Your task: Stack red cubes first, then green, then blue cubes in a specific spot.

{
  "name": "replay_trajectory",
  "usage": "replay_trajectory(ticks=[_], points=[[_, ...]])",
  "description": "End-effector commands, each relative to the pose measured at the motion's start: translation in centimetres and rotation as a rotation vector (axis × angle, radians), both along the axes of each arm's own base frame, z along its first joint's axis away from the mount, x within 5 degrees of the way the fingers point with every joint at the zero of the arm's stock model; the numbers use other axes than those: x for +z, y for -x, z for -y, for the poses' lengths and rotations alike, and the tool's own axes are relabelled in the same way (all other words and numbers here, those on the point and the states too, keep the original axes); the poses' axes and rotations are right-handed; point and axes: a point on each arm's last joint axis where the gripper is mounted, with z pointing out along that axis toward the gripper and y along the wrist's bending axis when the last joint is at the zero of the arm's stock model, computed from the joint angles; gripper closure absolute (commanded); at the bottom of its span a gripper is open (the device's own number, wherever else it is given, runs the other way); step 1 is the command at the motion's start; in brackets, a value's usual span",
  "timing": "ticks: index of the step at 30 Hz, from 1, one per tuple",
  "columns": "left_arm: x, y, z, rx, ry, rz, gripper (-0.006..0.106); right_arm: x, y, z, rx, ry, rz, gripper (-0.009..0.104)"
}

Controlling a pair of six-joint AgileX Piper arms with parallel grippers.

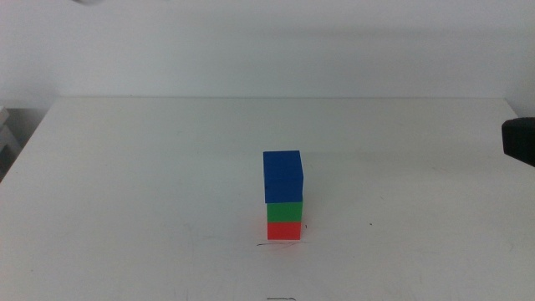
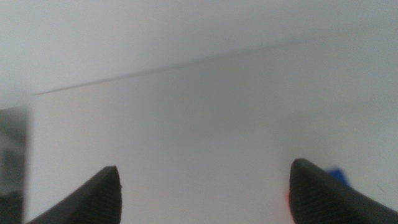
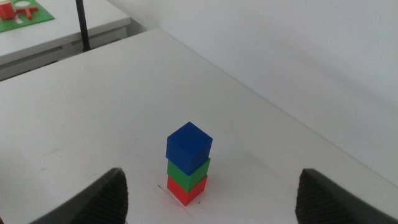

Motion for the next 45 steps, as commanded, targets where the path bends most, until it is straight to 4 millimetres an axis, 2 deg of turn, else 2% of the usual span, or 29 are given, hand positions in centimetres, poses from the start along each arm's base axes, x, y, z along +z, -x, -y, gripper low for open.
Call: replay_trajectory(ticks=[1, 4, 7, 12, 22, 45], points=[[2.2, 2.3, -4.1, 0.077, 0.031, 0.050, 0.010, 1.4, 0.0, 0.1, -0.005, -0.047, 0.088, 0.017], [3.4, 3.1, -7.6, 0.133, 0.018, 0.128, 0.010, 1.3, -0.1, 0.1, -0.004, -0.047, 0.084, 0.017], [4.4, 3.7, -10.2, 0.198, 0.009, 0.215, 0.010, 1.3, -0.1, 0.1, -0.004, -0.047, 0.084, 0.017], [4.9, 4.2, -12.4, 0.255, 0.017, 0.257, 0.010, 1.3, -0.1, 0.1, -0.004, -0.047, 0.084, 0.017], [5.0, 3.2, -12.8, 0.258, 0.014, 0.292, 0.010, 1.4, -0.1, 0.1, -0.004, -0.048, 0.085, 0.017], [3.7, 0.3, -12.9, 0.258, 0.007, 0.224, 0.010, 1.3, 0.0, 0.1, -0.004, -0.048, 0.084, 0.017]])
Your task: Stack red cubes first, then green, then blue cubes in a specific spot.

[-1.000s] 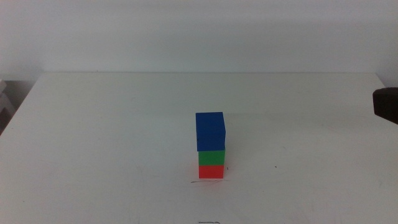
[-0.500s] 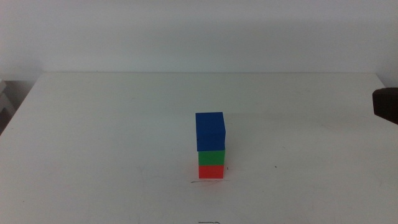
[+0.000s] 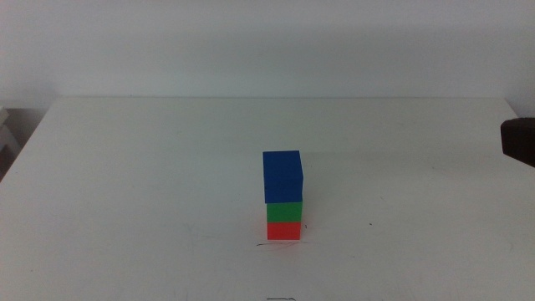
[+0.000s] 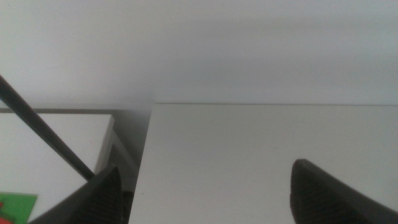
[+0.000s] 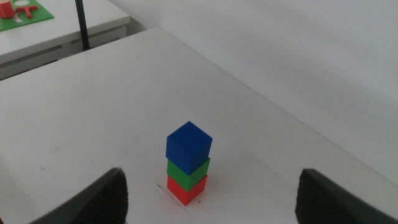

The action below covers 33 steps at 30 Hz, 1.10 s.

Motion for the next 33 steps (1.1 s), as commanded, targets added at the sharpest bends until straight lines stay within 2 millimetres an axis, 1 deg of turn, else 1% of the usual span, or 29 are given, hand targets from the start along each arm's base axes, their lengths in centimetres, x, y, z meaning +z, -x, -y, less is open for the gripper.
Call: replay_trajectory(ticks=[1, 5, 8, 10, 12, 15, 19, 21, 24, 27, 30, 33], points=[[1.2, 0.1, 0.1, -0.007, 0.001, 0.093, 0.010, 1.3, 0.0, 0.1, -0.004, -0.048, 0.084, 0.017], [0.7, -0.8, 0.1, -0.007, 0.002, 0.072, 0.010, 1.0, -0.2, 0.0, -0.005, -0.039, 0.079, 0.017], [0.5, -1.3, 0.0, -0.005, -0.002, 0.059, 0.010, 0.7, -0.6, 0.3, -0.035, 0.009, 0.116, 0.017], [0.4, -1.3, 0.0, -0.004, -0.005, 0.057, 0.010, 0.6, -1.1, 0.6, -0.078, 0.057, 0.166, 0.017], [0.8, -0.8, 0.1, -0.007, -0.003, 0.074, 0.010, 0.5, -1.6, 1.0, -0.127, 0.077, 0.196, 0.017], [1.3, 1.2, 0.2, -0.010, -0.004, 0.136, 0.010, 0.1, -2.3, 1.7, -0.205, 0.062, 0.182, 0.017], [0.3, 3.1, 0.3, -0.016, -0.009, 0.221, 0.010, -1.4, -2.8, 2.6, -0.299, 0.023, 0.104, 0.017], [-0.6, 4.3, 0.4, -0.020, -0.013, 0.280, 0.010, -2.4, -2.6, 3.4, -0.347, 0.017, 0.091, 0.017], [-2.2, 6.4, 0.5, -0.025, -0.021, 0.380, 0.010, -3.6, -1.2, 4.7, -0.410, 0.010, 0.143, 0.017], [-4.2, 8.6, 0.7, -0.031, -0.027, 0.479, 0.010, -4.9, 0.8, 5.8, -0.468, -0.012, 0.224, 0.017], [-5.9, 10.8, 0.8, -0.034, -0.033, 0.564, 0.010, -6.4, 2.6, 6.6, -0.513, -0.036, 0.295, 0.017], [-7.6, 12.8, 0.9, -0.036, -0.035, 0.607, 0.010, -7.7, 4.1, 7.1, -0.554, -0.043, 0.342, 0.017]])
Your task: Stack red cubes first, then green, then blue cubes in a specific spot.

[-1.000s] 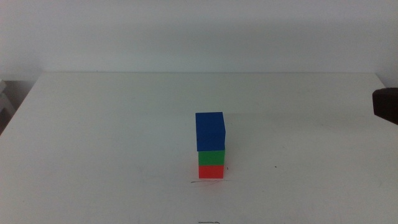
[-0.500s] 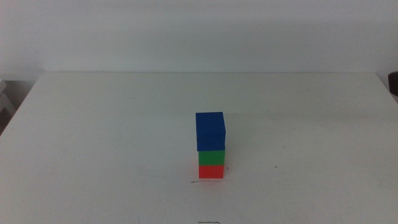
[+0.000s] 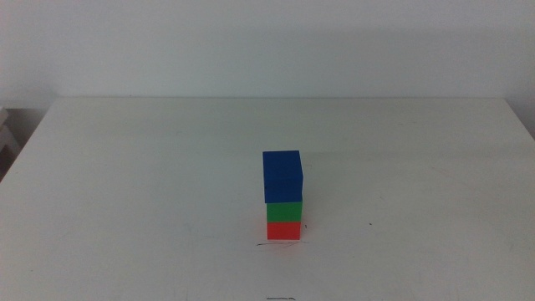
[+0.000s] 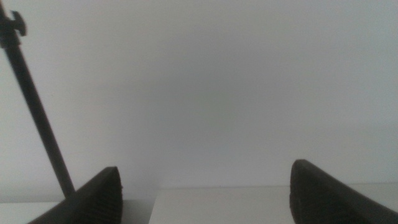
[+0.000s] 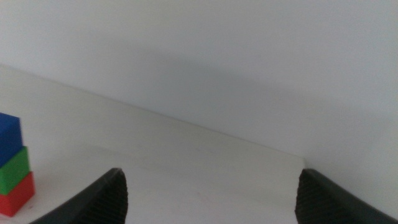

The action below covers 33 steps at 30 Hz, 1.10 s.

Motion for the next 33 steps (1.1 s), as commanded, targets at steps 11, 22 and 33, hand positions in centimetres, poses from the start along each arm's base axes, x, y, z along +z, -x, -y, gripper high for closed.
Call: replay_trajectory(ticks=[11, 22, 33], points=[[-5.6, 5.2, 0.4, -0.026, 0.032, 0.139, 0.010, -3.2, 1.6, 0.4, -0.043, 0.012, 0.240, 0.017], [-14.6, 4.8, 0.6, -0.043, 0.093, 0.096, 0.010, -9.8, 1.2, 0.6, -0.148, -0.065, 0.166, 0.017], [-21.5, 4.1, 0.5, -0.034, 0.095, 0.100, 0.010, -13.9, 0.1, 0.6, -0.163, -0.092, 0.122, 0.017]])
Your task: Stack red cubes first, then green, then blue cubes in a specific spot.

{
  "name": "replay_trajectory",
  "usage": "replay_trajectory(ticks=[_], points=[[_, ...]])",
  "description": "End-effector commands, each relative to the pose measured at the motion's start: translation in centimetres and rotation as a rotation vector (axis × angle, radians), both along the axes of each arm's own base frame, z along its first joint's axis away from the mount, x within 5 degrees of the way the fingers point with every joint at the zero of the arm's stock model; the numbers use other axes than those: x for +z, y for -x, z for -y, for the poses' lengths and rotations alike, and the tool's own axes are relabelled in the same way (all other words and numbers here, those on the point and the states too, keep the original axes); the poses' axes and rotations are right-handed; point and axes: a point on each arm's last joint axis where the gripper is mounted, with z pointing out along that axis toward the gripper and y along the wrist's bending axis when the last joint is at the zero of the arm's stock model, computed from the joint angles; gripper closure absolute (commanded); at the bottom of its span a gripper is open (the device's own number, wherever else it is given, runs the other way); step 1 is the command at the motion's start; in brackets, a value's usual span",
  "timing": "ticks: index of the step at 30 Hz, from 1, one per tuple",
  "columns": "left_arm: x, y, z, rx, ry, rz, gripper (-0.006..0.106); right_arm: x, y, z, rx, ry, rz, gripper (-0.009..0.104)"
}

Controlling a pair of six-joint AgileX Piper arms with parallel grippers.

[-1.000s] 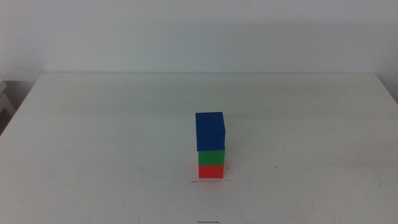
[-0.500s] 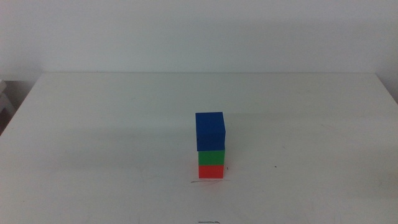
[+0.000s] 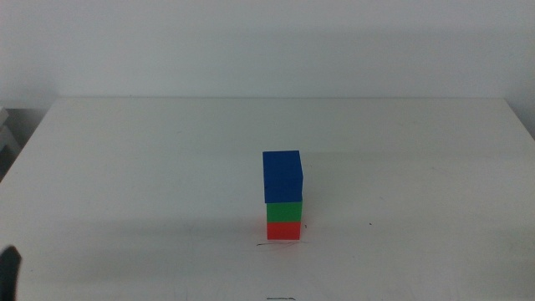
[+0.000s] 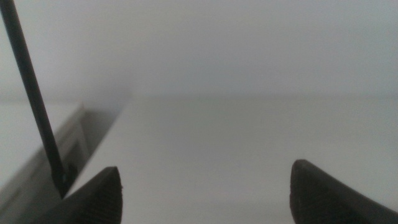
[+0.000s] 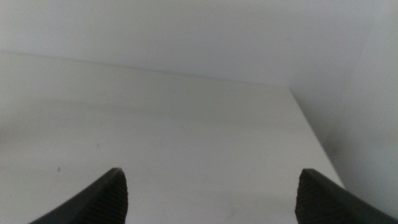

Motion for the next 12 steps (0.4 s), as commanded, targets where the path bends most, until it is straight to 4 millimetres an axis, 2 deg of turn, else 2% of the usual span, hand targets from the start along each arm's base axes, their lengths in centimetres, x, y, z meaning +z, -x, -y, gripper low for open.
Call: replay_trajectory(ticks=[1, 6, 12], points=[[0.4, 0.1, 0.0, -0.001, 0.010, 0.098, 0.010, 0.9, 0.1, 0.0, -0.005, 0.013, 0.106, 0.017], [-1.8, -0.2, 0.0, -0.001, 0.013, 0.040, 0.010, -0.6, -0.2, 0.0, -0.005, 0.013, 0.070, 0.017], [-1.8, -0.2, 0.0, -0.001, 0.013, 0.040, 0.010, -0.7, -0.2, 0.0, -0.005, 0.012, 0.071, 0.017]])
